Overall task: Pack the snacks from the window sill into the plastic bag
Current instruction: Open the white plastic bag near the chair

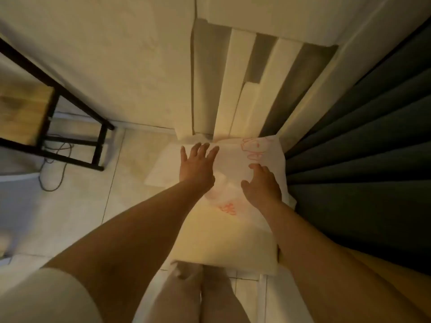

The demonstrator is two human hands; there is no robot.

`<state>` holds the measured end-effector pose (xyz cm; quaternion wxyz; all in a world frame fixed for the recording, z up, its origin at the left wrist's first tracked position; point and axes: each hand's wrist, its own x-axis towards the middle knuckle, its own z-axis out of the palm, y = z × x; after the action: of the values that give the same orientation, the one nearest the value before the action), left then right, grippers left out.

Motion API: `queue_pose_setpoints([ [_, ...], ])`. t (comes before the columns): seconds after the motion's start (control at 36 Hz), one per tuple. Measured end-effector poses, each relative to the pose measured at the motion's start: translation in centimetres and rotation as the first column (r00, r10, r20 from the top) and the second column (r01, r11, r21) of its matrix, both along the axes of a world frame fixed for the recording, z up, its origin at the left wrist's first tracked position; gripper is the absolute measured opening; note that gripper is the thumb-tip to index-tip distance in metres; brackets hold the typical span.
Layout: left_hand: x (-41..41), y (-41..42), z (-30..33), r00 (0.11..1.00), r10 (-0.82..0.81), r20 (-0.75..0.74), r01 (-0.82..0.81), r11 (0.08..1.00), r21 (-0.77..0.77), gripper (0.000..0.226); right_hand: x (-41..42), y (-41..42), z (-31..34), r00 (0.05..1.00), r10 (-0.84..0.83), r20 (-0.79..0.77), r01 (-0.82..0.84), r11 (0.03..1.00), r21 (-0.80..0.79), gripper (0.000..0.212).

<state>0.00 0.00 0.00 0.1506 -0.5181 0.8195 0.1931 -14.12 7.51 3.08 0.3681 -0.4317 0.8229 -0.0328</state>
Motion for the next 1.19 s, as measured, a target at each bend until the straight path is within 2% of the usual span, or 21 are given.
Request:
queue_pose_setpoints([
  [0.06,-0.3,-0.5,-0.7,0.999,-0.014,0.030,0.014,1.000,0.004,0.073,-0.1,-0.5,-0.7,1.000,0.001,-0.021,-0.001,1.000,-0.001,0.054],
  [0.19,-0.8,-1.3,-2.1,0.999,-0.034,0.008,0.034,0.999,-0.013,0.036,0.4,-0.7,-2.0,0.998,0.039,-0.054,-0.040,0.999,-0.001,0.061],
  [0.25,-0.9,-1.6,-2.5,0.999,0.007,-0.053,-0.008,1.000,-0.014,0.032,0.4,-0.7,-2.3,0.996,0.052,-0.079,-0.053,0.998,-0.017,0.063],
  [0.36,-1.4,-1.3,-1.9,0.971,0.149,-0.189,-0.131,0.986,0.105,0.027,0.7,-0.9,-2.2,0.985,0.065,-0.157,-0.074,0.996,-0.052,0.071],
  [0.44,-1.5,-0.4,-0.8,0.901,0.316,-0.298,-0.238,0.933,0.268,0.024,1.2,-1.0,-1.9,0.979,0.069,-0.194,-0.079,0.996,-0.048,0.067],
  [0.58,-0.9,0.7,1.4,0.798,0.459,-0.390,-0.278,0.855,0.438,0.027,1.6,-1.4,-0.5,0.961,-0.027,-0.277,0.008,0.997,-0.072,0.025],
  [0.69,0.0,1.2,3.2,0.665,0.615,-0.424,-0.358,0.760,0.542,0.016,1.3,-1.0,0.8,0.974,-0.149,-0.169,0.146,0.989,-0.032,0.032],
  [0.78,1.1,1.8,4.9,0.606,0.666,-0.435,-0.359,0.717,0.597,0.006,1.0,0.0,1.8,0.976,-0.200,-0.088,0.196,0.979,-0.050,0.034],
  [0.83,2.0,2.2,5.9,0.636,0.638,-0.434,-0.346,0.739,0.578,0.011,0.8,0.7,2.7,0.965,-0.261,-0.034,0.259,0.965,-0.044,0.031],
  [0.92,3.4,2.9,7.7,0.752,0.533,-0.388,-0.290,0.796,0.531,0.037,0.8,1.3,4.4,0.914,-0.397,0.082,0.401,0.915,-0.044,0.029],
  [0.97,4.1,3.7,9.0,0.872,0.376,-0.312,-0.224,0.876,0.428,0.048,0.9,1.7,5.5,0.872,-0.467,0.150,0.476,0.879,-0.035,0.032],
  [1.03,4.5,4.6,10.4,0.943,0.225,-0.243,-0.148,0.943,0.298,0.046,1.2,2.1,6.9,0.840,-0.496,0.217,0.516,0.855,-0.043,0.036],
  [1.11,5.0,5.6,12.4,0.940,0.232,-0.250,-0.185,0.963,0.197,0.028,1.7,3.1,9.1,0.830,-0.482,0.280,0.521,0.849,-0.082,0.036],
  [1.19,5.6,6.1,13.8,0.938,0.239,-0.253,-0.204,0.967,0.155,0.028,1.9,4.6,11.1,0.893,-0.375,0.249,0.415,0.900,-0.131,0.037],
])
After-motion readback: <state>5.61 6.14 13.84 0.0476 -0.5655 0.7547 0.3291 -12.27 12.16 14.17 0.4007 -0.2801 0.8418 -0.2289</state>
